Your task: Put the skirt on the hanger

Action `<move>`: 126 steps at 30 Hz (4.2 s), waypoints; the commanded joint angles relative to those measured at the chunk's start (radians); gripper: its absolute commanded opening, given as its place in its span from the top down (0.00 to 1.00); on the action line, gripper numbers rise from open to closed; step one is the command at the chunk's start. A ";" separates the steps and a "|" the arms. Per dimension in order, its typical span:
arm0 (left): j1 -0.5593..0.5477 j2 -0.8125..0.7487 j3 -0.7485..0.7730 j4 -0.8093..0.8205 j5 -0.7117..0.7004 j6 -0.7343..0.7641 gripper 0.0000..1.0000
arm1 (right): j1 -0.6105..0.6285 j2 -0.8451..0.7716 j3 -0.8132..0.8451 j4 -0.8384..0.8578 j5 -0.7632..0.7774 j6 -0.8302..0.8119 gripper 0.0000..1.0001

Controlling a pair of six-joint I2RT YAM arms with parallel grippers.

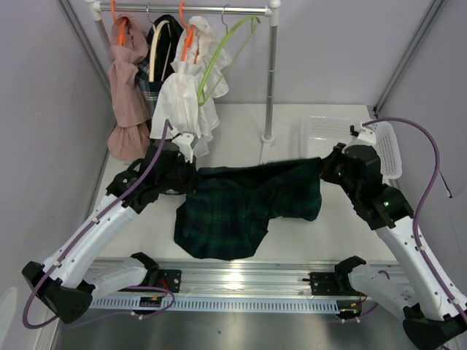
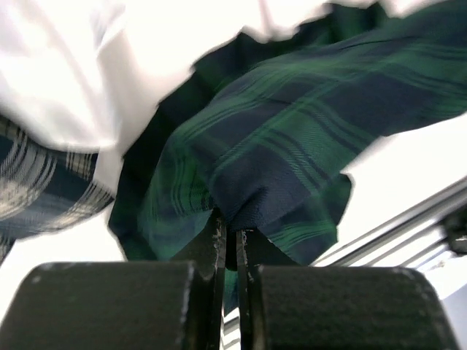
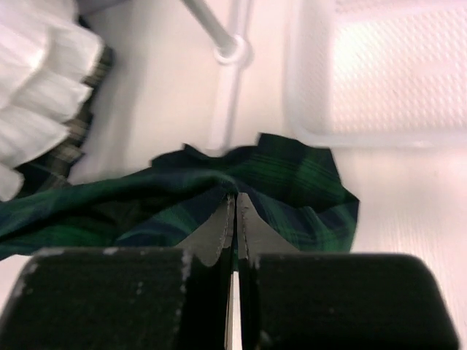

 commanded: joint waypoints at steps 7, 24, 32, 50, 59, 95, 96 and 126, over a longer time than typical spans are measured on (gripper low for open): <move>0.083 -0.056 -0.192 0.051 0.098 -0.008 1.00 | -0.292 -0.079 -0.154 -0.064 -0.228 0.016 1.00; 0.083 0.102 -0.380 0.282 0.150 -0.048 0.74 | -0.224 0.063 -0.412 0.130 -0.314 0.036 0.91; 0.083 0.133 -0.372 0.305 0.172 -0.046 0.57 | -0.014 0.120 -0.231 -0.048 -0.083 0.063 0.35; 0.083 0.187 -0.355 0.312 0.205 -0.052 0.53 | 0.359 -0.026 -0.227 -0.297 0.109 0.266 0.22; 0.083 0.216 -0.326 0.310 0.221 -0.060 0.53 | 0.853 0.022 -0.321 -0.429 0.393 0.643 0.15; 0.083 0.213 -0.289 0.266 0.222 -0.003 0.52 | 0.492 0.057 -0.364 -0.130 0.365 0.318 0.92; 0.083 0.213 -0.286 0.267 0.224 0.006 0.52 | 0.423 0.046 -0.359 -0.107 0.325 0.243 0.94; 0.060 0.030 -0.104 0.348 0.443 0.196 0.35 | -0.039 0.287 -0.175 0.080 -0.358 -0.049 1.00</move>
